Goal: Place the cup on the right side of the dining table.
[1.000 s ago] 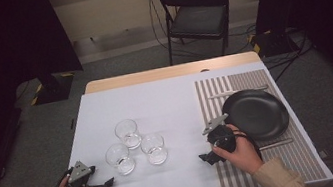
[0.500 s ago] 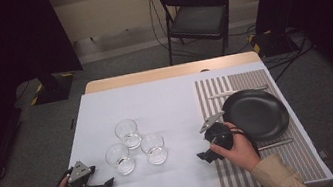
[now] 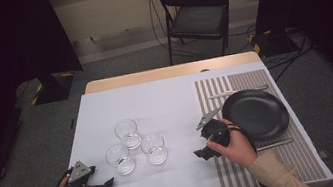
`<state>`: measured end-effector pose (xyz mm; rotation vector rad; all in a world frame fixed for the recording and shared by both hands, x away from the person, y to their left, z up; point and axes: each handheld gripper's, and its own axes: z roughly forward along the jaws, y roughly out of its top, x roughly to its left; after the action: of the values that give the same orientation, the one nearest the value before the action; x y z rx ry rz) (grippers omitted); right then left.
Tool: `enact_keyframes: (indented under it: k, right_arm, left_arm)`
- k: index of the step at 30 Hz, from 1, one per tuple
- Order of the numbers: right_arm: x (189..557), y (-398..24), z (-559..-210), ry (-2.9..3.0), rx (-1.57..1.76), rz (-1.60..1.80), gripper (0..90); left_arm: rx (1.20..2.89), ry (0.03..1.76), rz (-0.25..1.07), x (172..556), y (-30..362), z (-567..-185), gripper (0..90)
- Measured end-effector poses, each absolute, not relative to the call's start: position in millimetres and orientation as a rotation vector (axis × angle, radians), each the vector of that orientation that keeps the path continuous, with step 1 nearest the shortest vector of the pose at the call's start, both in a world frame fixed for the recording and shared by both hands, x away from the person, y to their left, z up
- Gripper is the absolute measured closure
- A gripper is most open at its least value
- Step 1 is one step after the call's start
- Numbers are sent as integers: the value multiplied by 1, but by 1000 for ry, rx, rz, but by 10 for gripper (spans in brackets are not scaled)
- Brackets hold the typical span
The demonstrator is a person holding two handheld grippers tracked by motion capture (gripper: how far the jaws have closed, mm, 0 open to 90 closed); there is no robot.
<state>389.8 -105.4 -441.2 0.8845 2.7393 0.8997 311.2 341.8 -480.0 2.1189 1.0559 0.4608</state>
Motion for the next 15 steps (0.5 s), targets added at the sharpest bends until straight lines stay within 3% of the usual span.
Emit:
enact_keyframes:
  k: [15]
  right_arm:
    - [395, -99, -435, 2747, 886, 908, 132]
  left_arm:
    - [2119, 1055, 461, 311, 342, -480, 126]
